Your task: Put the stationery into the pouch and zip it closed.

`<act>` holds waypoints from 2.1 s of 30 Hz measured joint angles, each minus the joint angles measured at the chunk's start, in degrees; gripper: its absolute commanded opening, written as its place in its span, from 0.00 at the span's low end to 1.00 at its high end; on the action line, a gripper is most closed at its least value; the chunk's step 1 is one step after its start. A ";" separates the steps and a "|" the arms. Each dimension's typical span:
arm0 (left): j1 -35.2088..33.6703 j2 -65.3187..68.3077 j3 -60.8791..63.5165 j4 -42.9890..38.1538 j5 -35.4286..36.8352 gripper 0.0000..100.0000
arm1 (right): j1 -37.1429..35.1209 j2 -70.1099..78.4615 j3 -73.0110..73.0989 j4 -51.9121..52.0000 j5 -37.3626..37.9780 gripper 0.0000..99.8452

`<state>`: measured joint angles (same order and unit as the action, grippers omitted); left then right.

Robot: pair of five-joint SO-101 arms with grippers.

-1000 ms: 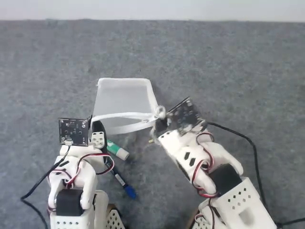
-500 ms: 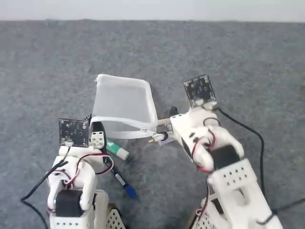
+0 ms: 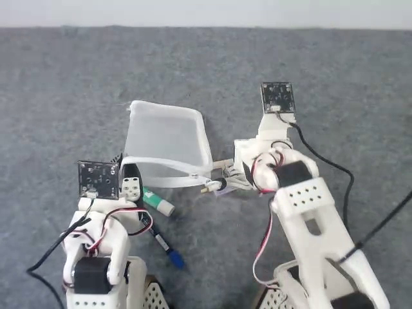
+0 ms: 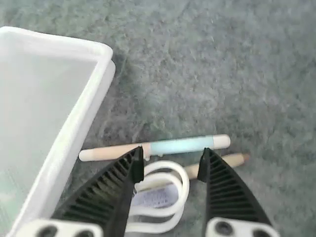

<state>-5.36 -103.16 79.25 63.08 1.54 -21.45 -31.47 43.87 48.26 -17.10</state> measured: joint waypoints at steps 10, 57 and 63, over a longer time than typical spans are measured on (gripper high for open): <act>0.00 0.00 -0.97 0.00 0.00 0.01 | 2.99 16.62 -14.33 10.29 -4.57 0.17; -9.76 46.15 -23.03 -0.44 3.87 0.01 | 5.01 60.40 -49.58 23.12 -22.59 0.10; -9.76 46.15 -23.03 -0.44 3.87 0.01 | 6.15 63.65 -52.31 23.74 -22.59 0.10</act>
<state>-15.12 -57.01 56.22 62.64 5.41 -15.30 32.18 -8.44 72.00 -39.69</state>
